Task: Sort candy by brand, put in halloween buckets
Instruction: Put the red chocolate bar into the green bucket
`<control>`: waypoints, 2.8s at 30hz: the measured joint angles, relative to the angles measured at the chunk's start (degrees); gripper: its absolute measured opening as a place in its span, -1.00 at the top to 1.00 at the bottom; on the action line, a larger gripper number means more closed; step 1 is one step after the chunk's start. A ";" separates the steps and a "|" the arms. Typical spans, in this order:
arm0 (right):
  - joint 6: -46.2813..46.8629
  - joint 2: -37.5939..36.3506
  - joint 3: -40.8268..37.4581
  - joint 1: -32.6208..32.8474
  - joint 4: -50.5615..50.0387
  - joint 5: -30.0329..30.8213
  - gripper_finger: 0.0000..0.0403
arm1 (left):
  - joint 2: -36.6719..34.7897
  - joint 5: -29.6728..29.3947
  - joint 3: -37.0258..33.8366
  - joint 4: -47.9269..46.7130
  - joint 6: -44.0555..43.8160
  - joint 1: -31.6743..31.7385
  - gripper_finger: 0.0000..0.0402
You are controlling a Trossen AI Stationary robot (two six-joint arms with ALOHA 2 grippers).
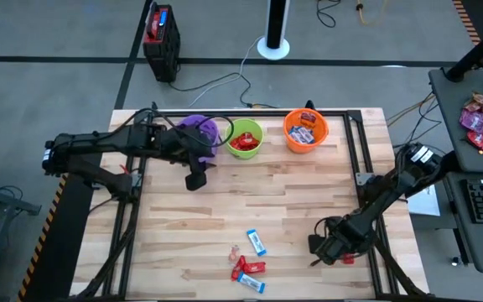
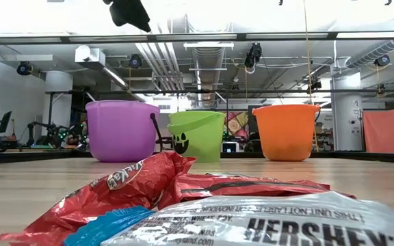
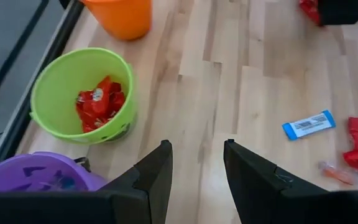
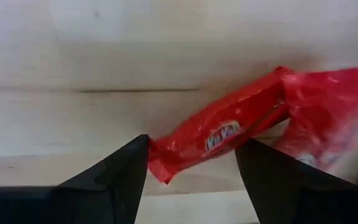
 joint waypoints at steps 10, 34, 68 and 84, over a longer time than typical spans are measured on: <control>-5.84 6.33 2.88 -3.17 8.00 7.65 -0.07 | 0.00 -4.67 0.00 2.06 0.30 0.07 0.35; -1.57 0.90 11.13 -5.10 -12.36 4.94 0.54 | 0.04 -4.55 0.00 3.60 0.13 0.05 0.35; -14.84 -0.65 4.62 -13.71 4.68 27.13 0.79 | 0.04 -4.10 0.00 0.57 1.79 0.07 0.35; -100.85 -5.48 30.60 -56.08 8.40 22.97 0.77 | 0.44 18.58 -13.83 6.94 -26.99 -6.86 0.37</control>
